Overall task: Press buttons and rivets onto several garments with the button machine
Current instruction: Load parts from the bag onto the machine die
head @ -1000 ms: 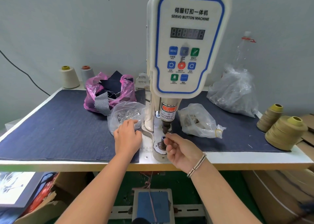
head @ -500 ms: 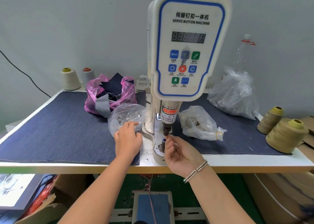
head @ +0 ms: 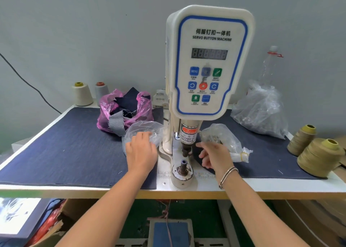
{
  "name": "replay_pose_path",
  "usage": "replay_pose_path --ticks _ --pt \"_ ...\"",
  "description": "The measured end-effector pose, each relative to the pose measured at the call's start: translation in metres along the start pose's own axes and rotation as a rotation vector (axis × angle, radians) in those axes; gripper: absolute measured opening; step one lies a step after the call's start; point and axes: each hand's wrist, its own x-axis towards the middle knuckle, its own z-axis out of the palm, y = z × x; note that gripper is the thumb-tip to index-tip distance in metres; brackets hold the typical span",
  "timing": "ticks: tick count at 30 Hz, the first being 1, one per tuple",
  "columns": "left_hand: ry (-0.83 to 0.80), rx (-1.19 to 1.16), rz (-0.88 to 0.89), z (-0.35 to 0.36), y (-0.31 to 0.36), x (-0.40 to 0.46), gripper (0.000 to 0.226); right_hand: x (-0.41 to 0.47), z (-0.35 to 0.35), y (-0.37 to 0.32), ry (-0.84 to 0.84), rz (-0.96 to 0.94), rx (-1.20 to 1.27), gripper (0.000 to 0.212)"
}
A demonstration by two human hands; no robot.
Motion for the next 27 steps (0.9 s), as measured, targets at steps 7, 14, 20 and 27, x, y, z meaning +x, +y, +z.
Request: replay_pose_path --ticks 7,14,20,27 --pt "-0.309 0.256 -0.066 -0.011 -0.028 0.033 0.033 0.036 -0.022 0.045 0.093 -0.331 -0.756 0.016" --pt "-0.437 0.332 -0.032 -0.017 -0.035 0.049 0.044 0.040 -0.020 0.054 0.151 -0.361 -0.793 0.017" --pt "-0.360 0.357 -0.015 -0.007 -0.034 0.042 0.031 0.042 -0.021 0.058 0.157 -0.403 -0.804 0.019" --pt "-0.287 0.144 -0.055 -0.004 -0.037 0.044 0.035 0.046 -0.022 0.061 0.148 -0.417 -0.786 0.017"
